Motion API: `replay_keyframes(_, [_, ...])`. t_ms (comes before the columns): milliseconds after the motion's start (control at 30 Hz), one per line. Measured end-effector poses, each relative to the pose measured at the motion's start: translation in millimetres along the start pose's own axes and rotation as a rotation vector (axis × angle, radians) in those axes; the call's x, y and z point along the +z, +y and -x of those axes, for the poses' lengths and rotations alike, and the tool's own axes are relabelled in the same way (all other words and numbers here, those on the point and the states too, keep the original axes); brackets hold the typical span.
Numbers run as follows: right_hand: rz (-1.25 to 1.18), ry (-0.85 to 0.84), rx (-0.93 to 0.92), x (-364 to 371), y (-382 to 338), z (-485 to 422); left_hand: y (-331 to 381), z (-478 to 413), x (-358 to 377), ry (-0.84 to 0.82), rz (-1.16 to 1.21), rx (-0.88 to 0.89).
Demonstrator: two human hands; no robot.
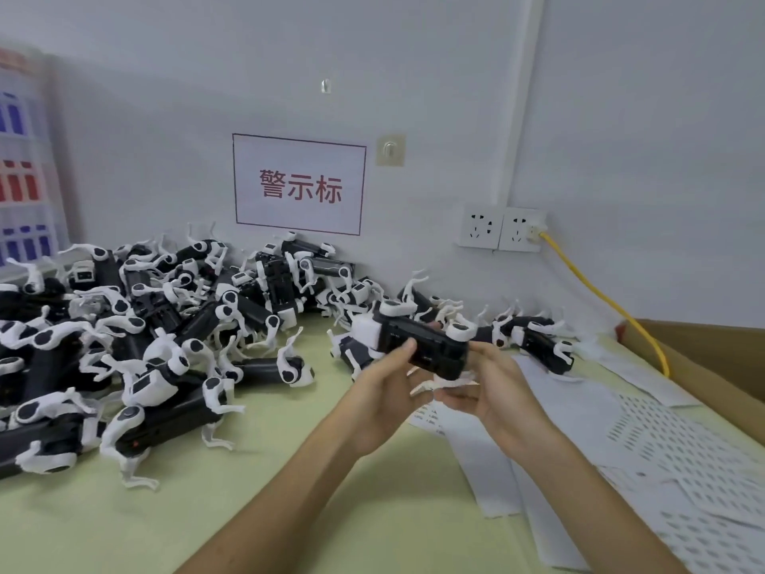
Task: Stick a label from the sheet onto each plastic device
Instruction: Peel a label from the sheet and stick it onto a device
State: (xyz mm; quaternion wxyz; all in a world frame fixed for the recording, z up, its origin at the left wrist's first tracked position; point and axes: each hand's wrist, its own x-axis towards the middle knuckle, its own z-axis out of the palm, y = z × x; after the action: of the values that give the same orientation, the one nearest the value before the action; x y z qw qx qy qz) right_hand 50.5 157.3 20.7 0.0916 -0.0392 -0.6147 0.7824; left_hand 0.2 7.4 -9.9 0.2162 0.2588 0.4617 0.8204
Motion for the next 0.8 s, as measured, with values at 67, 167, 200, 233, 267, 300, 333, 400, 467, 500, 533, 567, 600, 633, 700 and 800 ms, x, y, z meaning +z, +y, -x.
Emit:
replay_keyframes(67, [0.103,-0.011,0.016,3,2,4,1,-2,0,0.023,0.045,0.021])
replay_keyframes(167, [0.397,0.069,-0.108,0,9,4,-2,-4,-1,0.088,0.024,0.045])
replay_keyframes(200, [0.531,0.120,-0.217,-1,10,4,-2,-5,-1,0.123,0.018,0.047])
replay_keyframes(233, [0.617,0.146,-0.323,-3,11,4,-3,-6,-1,0.153,0.014,0.047])
replay_keyframes(267, [0.638,0.151,-0.392,-4,10,4,-4,-7,0,0.173,0.006,0.039])
replay_keyframes(300, [0.615,0.143,-0.417,-4,10,4,-6,-7,1,0.182,-0.009,0.029])
replay_keyframes(333, [0.571,0.131,-0.415,-4,9,6,-7,-7,2,0.194,-0.017,0.024])
replay_keyframes(400, [0.500,0.110,-0.414,-4,9,7,-7,-6,6,0.214,-0.005,0.030])
replay_keyframes(467, [0.478,0.091,-0.437,-4,9,8,-6,-6,6,0.203,-0.008,0.038])
replay_keyframes(500, [0.470,0.077,-0.449,-4,9,8,-4,-5,5,0.193,-0.018,0.035])
replay_keyframes(533, [0.460,0.056,-0.459,-5,9,8,-3,-4,5,0.188,-0.029,0.029])
replay_keyframes(567, [0.455,0.033,-0.470,-5,9,8,-3,-4,4,0.187,-0.034,0.024])
replay_keyframes(600, [0.464,0.018,-0.479,-5,10,8,-3,-4,4,0.191,-0.033,0.020])
replay_keyframes(633, [0.487,0.014,-0.494,-4,10,8,-2,-4,3,0.194,-0.029,0.019])
replay_keyframes(700, [0.541,0.044,-0.539,-3,12,7,-3,-5,3,0.183,-0.021,0.012])
replay_keyframes(800, [0.549,0.124,-0.551,-4,12,6,-6,-4,5,0.121,-0.027,-0.012])
